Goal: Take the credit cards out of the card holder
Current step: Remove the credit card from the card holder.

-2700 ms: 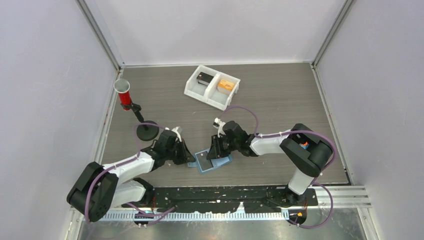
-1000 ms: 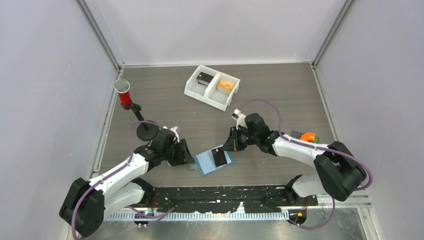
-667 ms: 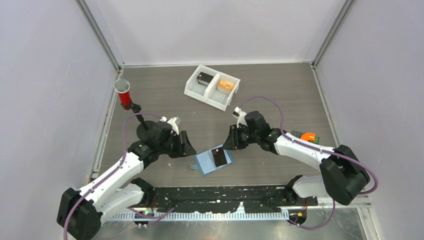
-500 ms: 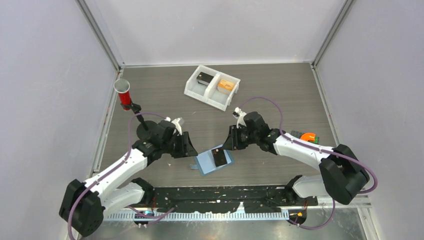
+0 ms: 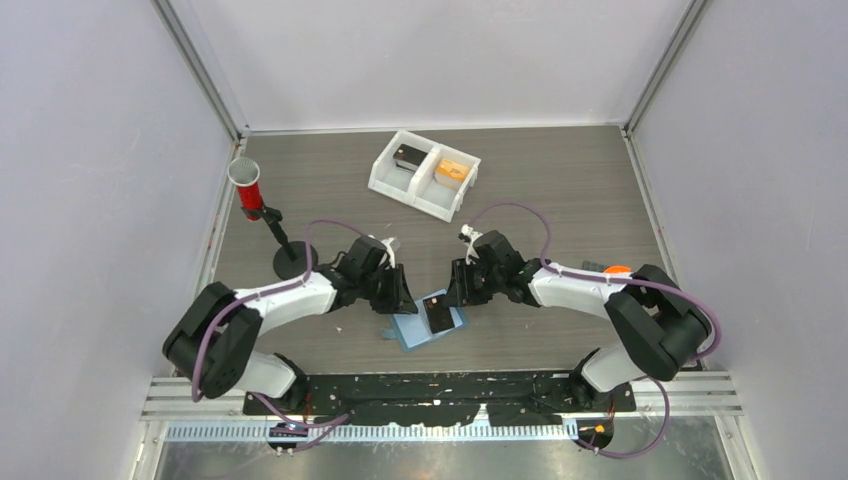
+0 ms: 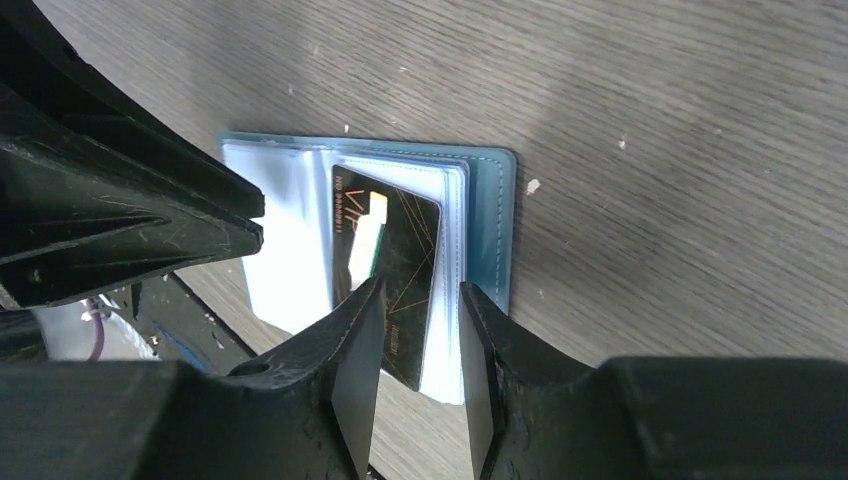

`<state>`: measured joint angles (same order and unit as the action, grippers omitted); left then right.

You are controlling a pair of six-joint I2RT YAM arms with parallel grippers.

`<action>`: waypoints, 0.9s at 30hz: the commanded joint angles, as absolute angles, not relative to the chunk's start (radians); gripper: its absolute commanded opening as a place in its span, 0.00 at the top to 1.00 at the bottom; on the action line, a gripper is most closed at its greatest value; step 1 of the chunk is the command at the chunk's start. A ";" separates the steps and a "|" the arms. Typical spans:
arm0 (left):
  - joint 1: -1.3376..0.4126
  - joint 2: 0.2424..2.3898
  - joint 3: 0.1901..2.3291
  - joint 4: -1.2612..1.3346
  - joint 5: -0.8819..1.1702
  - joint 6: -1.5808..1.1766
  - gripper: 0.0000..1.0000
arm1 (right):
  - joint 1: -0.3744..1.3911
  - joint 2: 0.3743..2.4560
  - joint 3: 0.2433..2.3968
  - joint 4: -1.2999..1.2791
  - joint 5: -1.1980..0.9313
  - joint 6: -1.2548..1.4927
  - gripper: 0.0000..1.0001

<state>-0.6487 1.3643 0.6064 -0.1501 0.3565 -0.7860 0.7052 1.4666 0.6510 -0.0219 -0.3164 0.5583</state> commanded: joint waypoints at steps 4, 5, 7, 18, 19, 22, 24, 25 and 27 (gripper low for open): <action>-0.656 1.500 0.635 0.054 0.391 -0.831 0.81 | 0.710 1.526 0.661 0.068 -0.326 0.551 0.62; -0.656 1.518 0.630 0.066 0.393 -0.836 0.83 | 0.710 1.529 0.659 0.070 -0.328 0.549 0.63; -0.655 1.540 0.617 0.098 0.399 -0.847 0.86 | 0.710 1.532 0.653 0.072 -0.328 0.546 0.65; -0.659 1.587 0.575 0.178 0.410 -0.885 0.92 | 0.710 1.539 0.644 0.095 -0.369 0.537 0.67; -0.658 1.588 0.574 0.178 0.410 -0.885 0.92 | 0.710 1.539 0.643 0.100 -0.372 0.538 0.67; -0.661 1.585 0.572 0.175 0.409 -0.888 0.92 | 0.711 1.533 0.641 0.109 -0.389 0.538 0.67; -0.661 1.575 0.565 0.173 0.412 -0.892 0.92 | 0.710 1.531 0.641 0.109 -0.390 0.537 0.67; -0.662 1.565 0.561 0.170 0.410 -0.895 0.92 | 0.710 1.528 0.641 0.108 -0.388 0.536 0.67; -0.661 1.538 0.551 0.158 0.402 -0.902 0.91 | 0.709 1.523 0.640 0.102 -0.384 0.534 0.68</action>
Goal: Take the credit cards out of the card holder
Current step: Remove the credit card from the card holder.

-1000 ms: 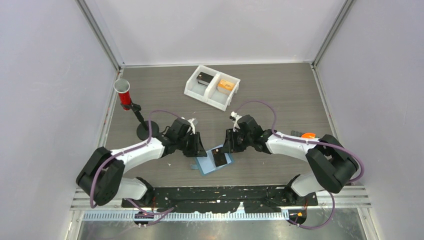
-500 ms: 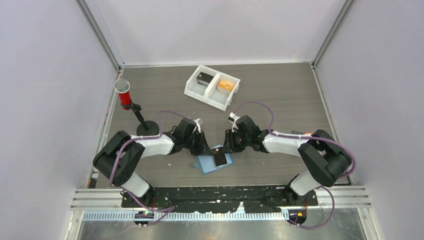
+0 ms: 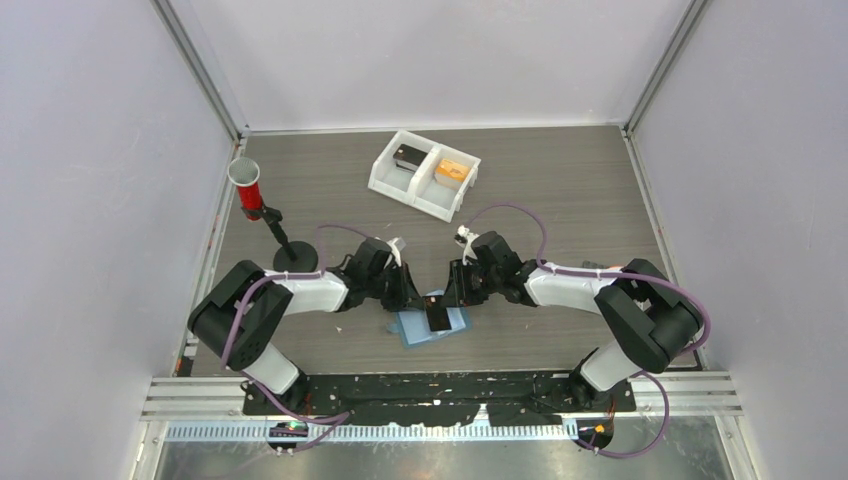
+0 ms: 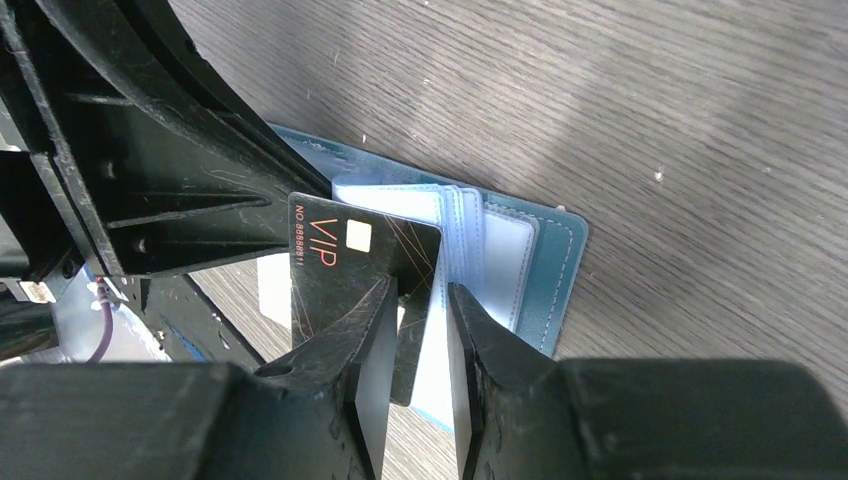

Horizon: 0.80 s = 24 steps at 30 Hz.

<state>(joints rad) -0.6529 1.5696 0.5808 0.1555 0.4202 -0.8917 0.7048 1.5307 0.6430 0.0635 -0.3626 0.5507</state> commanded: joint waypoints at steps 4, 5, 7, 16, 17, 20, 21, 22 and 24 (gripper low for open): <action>-0.661 1.470 0.528 0.147 0.400 -0.928 0.89 | 0.710 1.514 0.637 0.088 -0.374 0.527 0.72; -0.661 1.456 0.524 0.148 0.402 -0.935 0.89 | 0.710 1.513 0.635 0.085 -0.367 0.525 0.72; -0.662 1.434 0.518 0.154 0.407 -0.949 0.88 | 0.710 1.508 0.632 0.078 -0.355 0.521 0.73; -0.662 1.485 0.486 0.339 0.458 -1.038 0.82 | 0.710 1.528 0.625 0.088 -0.357 0.521 0.77; -0.662 1.496 0.485 0.348 0.459 -1.039 0.82 | 0.710 1.528 0.624 0.089 -0.356 0.521 0.77; -0.662 1.512 0.478 0.357 0.442 -1.037 0.79 | 0.710 1.524 0.618 0.092 -0.353 0.522 0.78; -0.661 1.514 0.476 0.357 0.438 -1.037 0.78 | 0.710 1.521 0.617 0.092 -0.353 0.522 0.78; -0.662 1.517 0.473 0.357 0.435 -1.036 0.76 | 0.710 1.519 0.614 0.092 -0.352 0.522 0.78; -0.663 1.513 0.468 0.355 0.428 -1.035 0.73 | 0.710 1.518 0.613 0.092 -0.353 0.522 0.79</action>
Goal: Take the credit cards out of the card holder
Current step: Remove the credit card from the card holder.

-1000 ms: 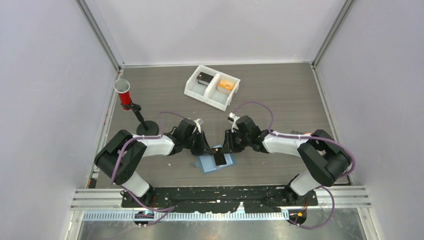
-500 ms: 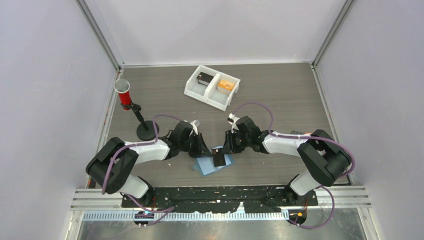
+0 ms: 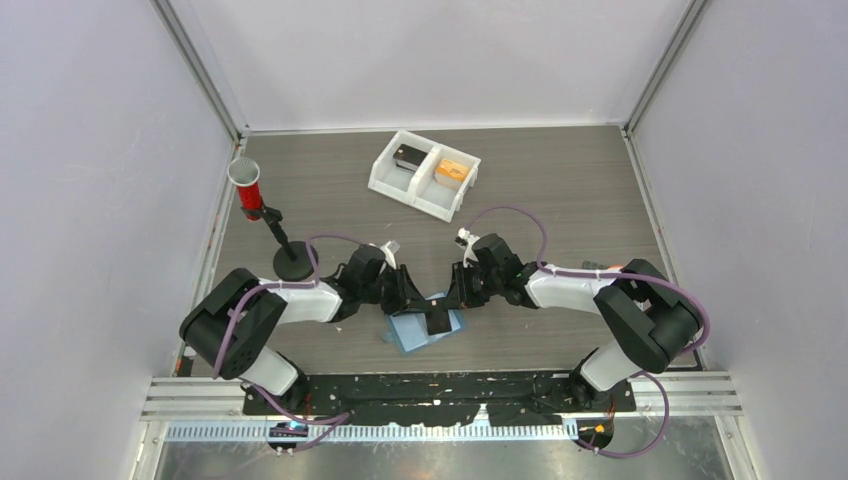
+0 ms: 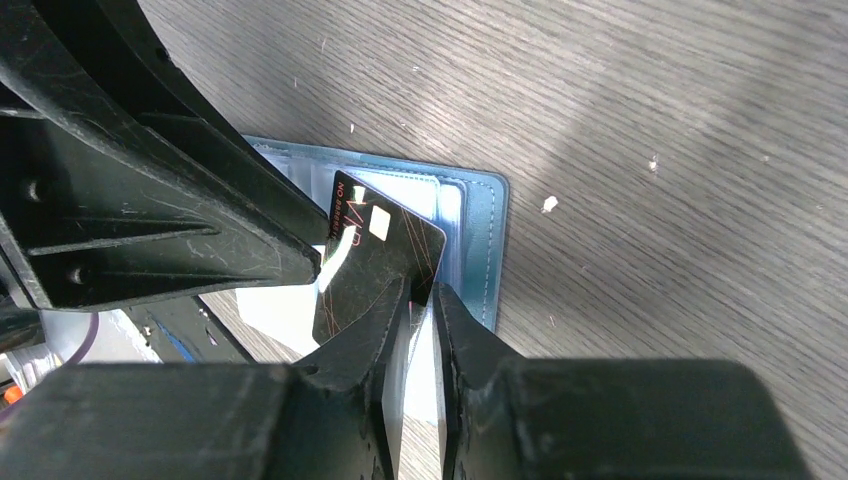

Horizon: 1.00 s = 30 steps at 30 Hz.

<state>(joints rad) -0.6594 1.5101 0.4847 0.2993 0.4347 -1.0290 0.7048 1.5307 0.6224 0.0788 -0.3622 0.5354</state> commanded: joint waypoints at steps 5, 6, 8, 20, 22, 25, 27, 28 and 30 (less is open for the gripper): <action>-0.665 1.459 0.456 0.297 0.395 -1.018 0.70 | 0.710 1.514 0.611 0.092 -0.348 0.520 0.79; -0.666 1.443 0.461 0.261 0.381 -1.007 0.70 | 0.710 1.513 0.611 0.092 -0.348 0.519 0.79; -0.670 1.410 0.476 0.185 0.345 -0.980 0.68 | 0.710 1.512 0.611 0.091 -0.346 0.519 0.79; -0.699 1.471 0.508 0.216 0.344 -0.997 0.66 | 0.711 1.511 0.603 0.093 -0.339 0.516 0.81; -0.702 1.486 0.509 0.236 0.348 -1.006 0.66 | 0.710 1.512 0.603 0.095 -0.340 0.517 0.81; -0.703 1.502 0.509 0.261 0.358 -1.020 0.68 | 0.710 1.516 0.601 0.101 -0.346 0.519 0.81; -0.704 1.507 0.507 0.278 0.365 -1.029 0.69 | 0.710 1.516 0.599 0.104 -0.348 0.520 0.81; -0.703 1.510 0.505 0.286 0.368 -1.035 0.69 | 0.710 1.516 0.598 0.105 -0.348 0.520 0.81; -0.703 1.515 0.503 0.305 0.378 -1.045 0.70 | 0.710 1.514 0.597 0.106 -0.348 0.520 0.81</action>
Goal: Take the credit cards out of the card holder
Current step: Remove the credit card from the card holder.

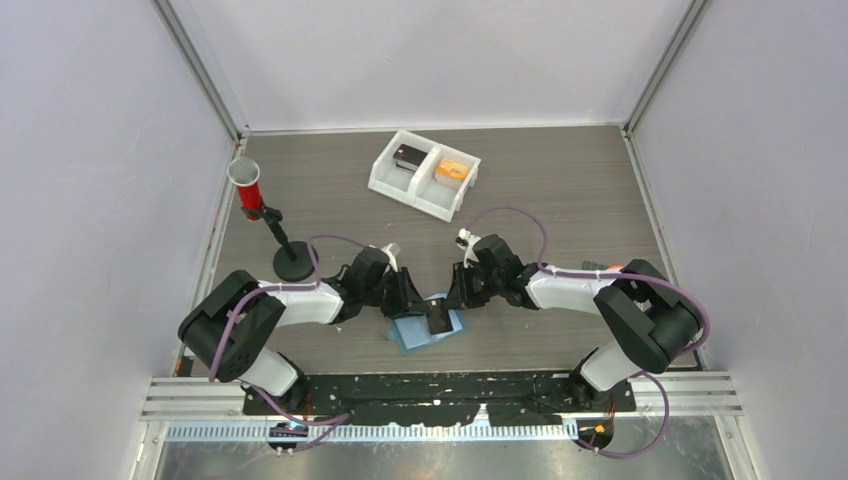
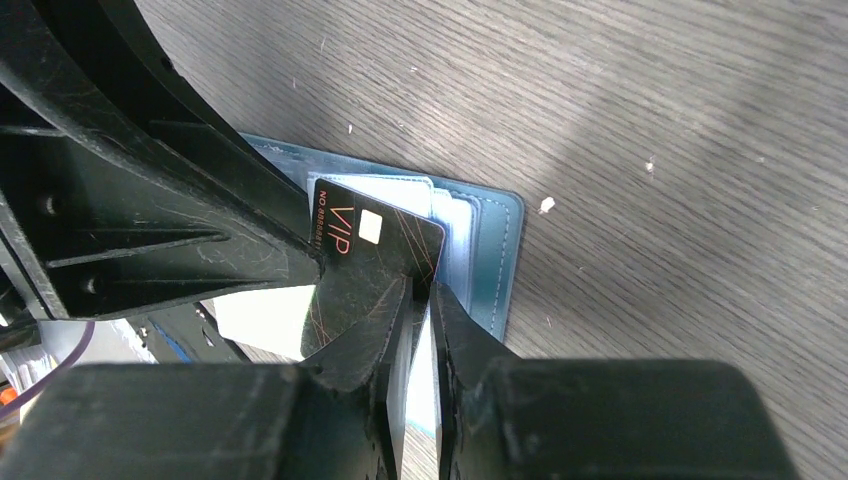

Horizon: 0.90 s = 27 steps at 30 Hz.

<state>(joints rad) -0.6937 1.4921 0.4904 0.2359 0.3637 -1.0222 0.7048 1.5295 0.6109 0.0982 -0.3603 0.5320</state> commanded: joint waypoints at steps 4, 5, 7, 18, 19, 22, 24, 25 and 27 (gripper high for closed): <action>-0.703 1.521 0.498 0.333 0.395 -1.072 0.72 | 0.710 1.510 0.596 0.109 -0.351 0.520 0.81; -0.703 1.522 0.495 0.343 0.396 -1.076 0.72 | 0.710 1.509 0.595 0.109 -0.351 0.520 0.81; -0.704 1.520 0.493 0.355 0.401 -1.087 0.76 | 0.710 1.507 0.594 0.109 -0.351 0.520 0.81; -0.703 1.479 0.459 0.393 0.432 -1.189 1.00 | 0.710 1.449 0.618 0.053 -0.340 0.504 0.74; -0.703 1.467 0.450 0.385 0.427 -1.197 1.00 | 0.710 1.442 0.619 0.040 -0.330 0.502 0.70; -0.703 1.423 0.440 0.336 0.405 -1.207 1.00 | 0.708 1.417 0.643 0.012 -0.311 0.497 0.61; -0.703 1.387 0.439 0.294 0.388 -1.197 1.00 | 0.705 1.401 0.654 -0.020 -0.311 0.494 0.55; -0.703 1.369 0.439 0.277 0.378 -1.192 1.00 | 0.704 1.395 0.660 -0.024 -0.313 0.492 0.51; -0.703 1.334 0.442 0.240 0.361 -1.187 0.98 | 0.704 1.377 0.668 -0.034 -0.314 0.489 0.45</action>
<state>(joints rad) -0.6983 1.4147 0.4412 0.2913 0.3977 -1.1820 0.7048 1.4338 0.6155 -0.0082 -0.3305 0.5083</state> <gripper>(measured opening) 0.018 0.496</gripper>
